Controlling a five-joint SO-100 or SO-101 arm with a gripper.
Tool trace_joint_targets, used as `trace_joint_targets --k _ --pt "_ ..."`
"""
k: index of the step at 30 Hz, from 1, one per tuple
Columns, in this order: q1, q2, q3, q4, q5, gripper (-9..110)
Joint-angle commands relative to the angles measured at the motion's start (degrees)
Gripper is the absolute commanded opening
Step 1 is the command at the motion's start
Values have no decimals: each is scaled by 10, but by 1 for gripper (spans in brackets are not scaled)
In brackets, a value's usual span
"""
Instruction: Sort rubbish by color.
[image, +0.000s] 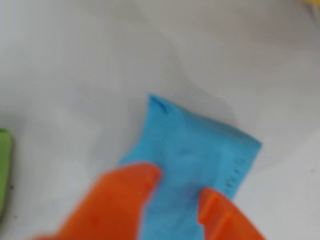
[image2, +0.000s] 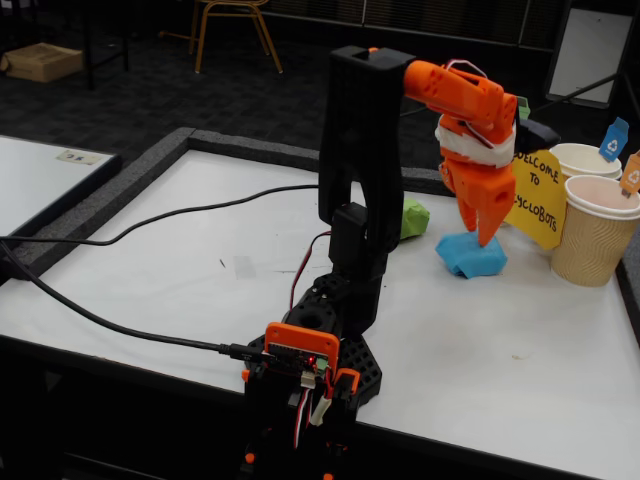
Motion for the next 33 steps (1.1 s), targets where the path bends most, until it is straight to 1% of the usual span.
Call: trace_joint_targets --k 1,7,23,29,33 --pt "12 60 -18 -7 3 0" --pt "19 65 -50 21 3 0" --pt "-6 199 -254 275 4 0" --pt "-11 202 -240 284 4 0" --pt "-4 198 -178 236 4 0"
